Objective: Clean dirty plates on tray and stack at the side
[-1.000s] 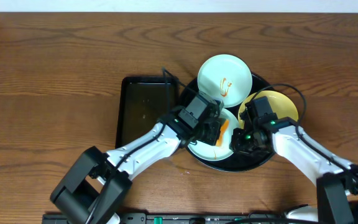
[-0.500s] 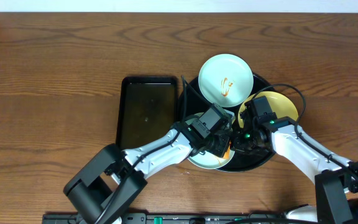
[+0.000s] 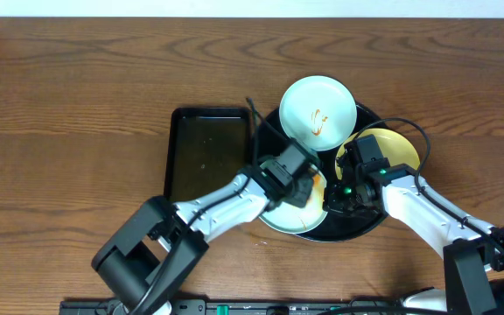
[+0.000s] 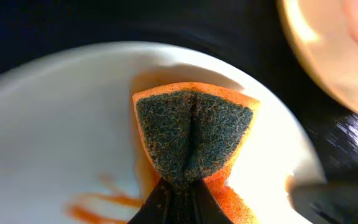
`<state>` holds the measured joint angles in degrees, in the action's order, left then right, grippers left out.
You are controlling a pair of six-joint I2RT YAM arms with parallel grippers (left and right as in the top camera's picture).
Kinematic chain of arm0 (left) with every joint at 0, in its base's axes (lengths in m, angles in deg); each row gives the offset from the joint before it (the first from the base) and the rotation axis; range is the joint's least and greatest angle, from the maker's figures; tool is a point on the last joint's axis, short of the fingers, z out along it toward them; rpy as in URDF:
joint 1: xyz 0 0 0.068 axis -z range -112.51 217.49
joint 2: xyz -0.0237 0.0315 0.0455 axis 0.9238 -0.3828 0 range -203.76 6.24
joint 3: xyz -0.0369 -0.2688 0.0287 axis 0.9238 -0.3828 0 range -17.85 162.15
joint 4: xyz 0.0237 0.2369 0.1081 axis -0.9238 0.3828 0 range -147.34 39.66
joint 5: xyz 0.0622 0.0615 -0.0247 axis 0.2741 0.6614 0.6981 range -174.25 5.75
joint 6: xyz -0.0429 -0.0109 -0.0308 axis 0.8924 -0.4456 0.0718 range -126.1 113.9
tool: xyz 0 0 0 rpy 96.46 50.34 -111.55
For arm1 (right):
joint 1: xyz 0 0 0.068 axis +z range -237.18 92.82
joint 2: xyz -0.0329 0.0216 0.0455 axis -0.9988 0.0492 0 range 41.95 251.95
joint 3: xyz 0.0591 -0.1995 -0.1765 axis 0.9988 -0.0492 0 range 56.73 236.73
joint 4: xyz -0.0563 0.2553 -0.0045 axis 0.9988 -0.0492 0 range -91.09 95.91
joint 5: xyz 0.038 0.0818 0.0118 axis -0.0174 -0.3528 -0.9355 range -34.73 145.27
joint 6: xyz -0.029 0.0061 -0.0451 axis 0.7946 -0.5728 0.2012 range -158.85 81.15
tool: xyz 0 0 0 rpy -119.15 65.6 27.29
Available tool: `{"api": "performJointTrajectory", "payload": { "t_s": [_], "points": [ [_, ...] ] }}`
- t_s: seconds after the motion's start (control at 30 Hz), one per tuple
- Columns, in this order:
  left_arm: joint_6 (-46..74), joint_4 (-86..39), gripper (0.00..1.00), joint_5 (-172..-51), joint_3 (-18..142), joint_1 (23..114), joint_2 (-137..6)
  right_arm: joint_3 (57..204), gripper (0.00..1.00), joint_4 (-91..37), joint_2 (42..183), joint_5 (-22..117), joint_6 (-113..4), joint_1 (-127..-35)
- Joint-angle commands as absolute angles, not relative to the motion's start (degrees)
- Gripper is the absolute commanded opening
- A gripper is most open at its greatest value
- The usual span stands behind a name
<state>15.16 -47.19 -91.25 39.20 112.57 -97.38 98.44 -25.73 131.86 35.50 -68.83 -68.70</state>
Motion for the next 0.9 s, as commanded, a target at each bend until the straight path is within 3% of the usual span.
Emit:
{"api": "performJointTrajectory", "payload": {
  "t_s": [0.0, 0.37, 0.87],
  "points": [
    [15.4, -45.5, 0.09, -84.6, 38.6, 107.7, -99.1, 97.8, 0.01, -26.6, 133.0, 37.5, -68.0, -68.0],
    [14.5, -30.5, 0.08, -97.6, 39.5, 104.4, -96.5, 97.8, 0.01, -26.6, 133.0, 39.1, -68.7, -68.1],
    [14.6, -26.5, 0.08, -97.5, 39.9, 97.3, -79.4, 98.1, 0.01, -24.4, 130.6, 43.7, -70.2, -68.1]
  ]
}}
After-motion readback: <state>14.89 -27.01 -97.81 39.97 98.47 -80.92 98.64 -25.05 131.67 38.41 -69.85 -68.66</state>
